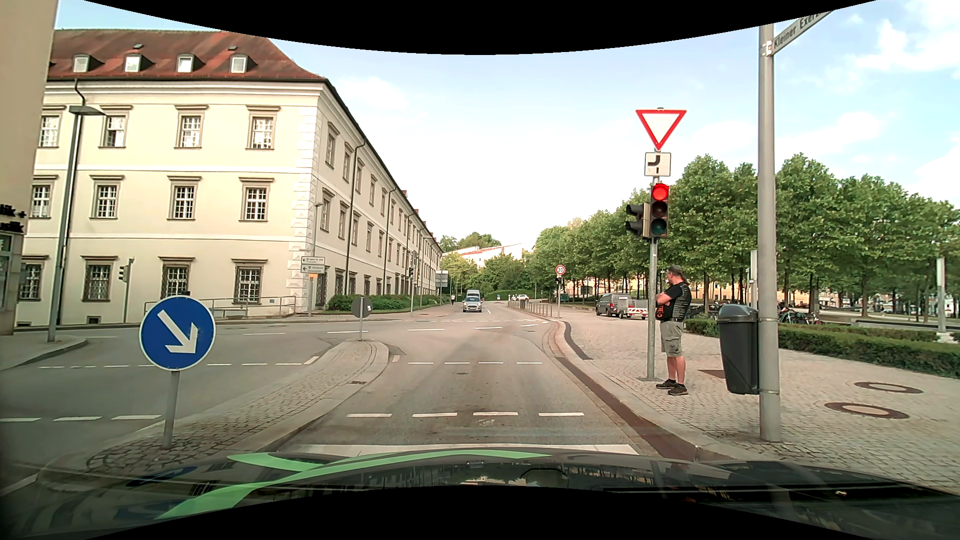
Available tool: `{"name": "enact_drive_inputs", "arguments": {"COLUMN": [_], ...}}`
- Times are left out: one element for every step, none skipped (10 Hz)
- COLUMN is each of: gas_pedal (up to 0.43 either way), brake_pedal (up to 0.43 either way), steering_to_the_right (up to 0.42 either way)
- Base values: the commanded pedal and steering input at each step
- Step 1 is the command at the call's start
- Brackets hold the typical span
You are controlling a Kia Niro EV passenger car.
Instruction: Follow the waypoints while adhering to traffic rules and regulations
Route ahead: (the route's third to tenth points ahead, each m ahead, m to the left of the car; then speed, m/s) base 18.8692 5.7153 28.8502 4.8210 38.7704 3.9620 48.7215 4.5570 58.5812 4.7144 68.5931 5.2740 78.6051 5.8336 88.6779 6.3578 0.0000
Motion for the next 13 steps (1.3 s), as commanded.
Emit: {"name": "enact_drive_inputs", "arguments": {"gas_pedal": [0.0,0.0,0.0,0.0,0.0,0.0,0.0,0.0,0.0,0.0,0.0,0.0,0.0], "brake_pedal": [0.451,0.451,0.451,0.451,0.451,0.451,0.445,0.445,0.445,0.451,0.451,0.445,0.451], "steering_to_the_right": [0.01,0.011,0.01,0.01,0.01,0.01,0.01,0.011,0.01,0.01,0.01,0.01,0.01]}}
